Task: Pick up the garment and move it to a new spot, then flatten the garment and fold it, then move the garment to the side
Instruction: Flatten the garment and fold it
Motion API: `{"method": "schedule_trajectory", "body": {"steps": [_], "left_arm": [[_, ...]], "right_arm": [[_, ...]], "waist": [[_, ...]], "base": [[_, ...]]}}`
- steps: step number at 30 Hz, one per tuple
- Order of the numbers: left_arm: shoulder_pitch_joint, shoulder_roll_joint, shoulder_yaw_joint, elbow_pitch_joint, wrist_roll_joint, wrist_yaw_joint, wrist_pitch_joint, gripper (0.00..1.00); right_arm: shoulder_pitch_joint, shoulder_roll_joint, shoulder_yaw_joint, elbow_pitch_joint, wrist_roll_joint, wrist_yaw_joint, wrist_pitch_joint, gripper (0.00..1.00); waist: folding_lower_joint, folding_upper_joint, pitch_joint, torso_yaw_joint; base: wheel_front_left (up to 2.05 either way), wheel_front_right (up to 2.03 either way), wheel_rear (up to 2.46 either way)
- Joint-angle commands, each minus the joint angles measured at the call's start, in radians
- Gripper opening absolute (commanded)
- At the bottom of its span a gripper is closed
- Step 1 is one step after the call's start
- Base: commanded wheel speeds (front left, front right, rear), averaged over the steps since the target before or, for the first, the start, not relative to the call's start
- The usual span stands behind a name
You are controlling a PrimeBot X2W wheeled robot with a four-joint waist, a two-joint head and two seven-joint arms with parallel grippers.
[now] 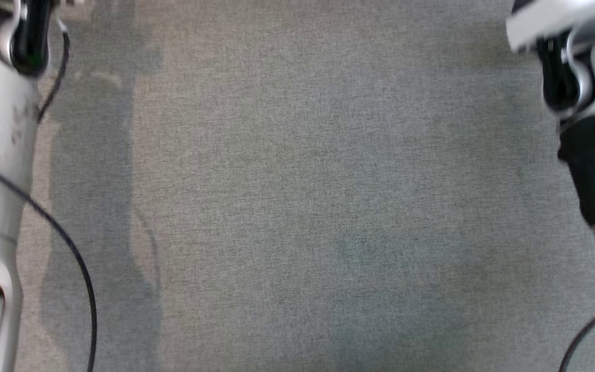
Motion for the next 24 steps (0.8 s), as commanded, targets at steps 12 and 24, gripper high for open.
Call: {"method": "schedule_trajectory", "body": {"steps": [12, 24], "left_arm": [[0.733, 0.041, 0.14, -0.605, 0.074, 0.109, -0.006, 0.0], [1.299, 0.12, 0.129, -1.18, 0.05, 0.305, 0.22, 0.0]], "right_arm": [[0.516, -0.017, -0.019, -0.223, 0.073, 0.0, -0.005, 0.0], [0.949, -0.041, -0.141, -0.417, 0.082, 0.0, -0.004, 0.0]], "waist": [[-0.0001, 0.0, -0.122, 0.029], [-0.0001, 0.0, -0.27, 0.055]], "base": [[0.0, 0.0, 0.0], [0.0, 0.0, 0.0]]}}
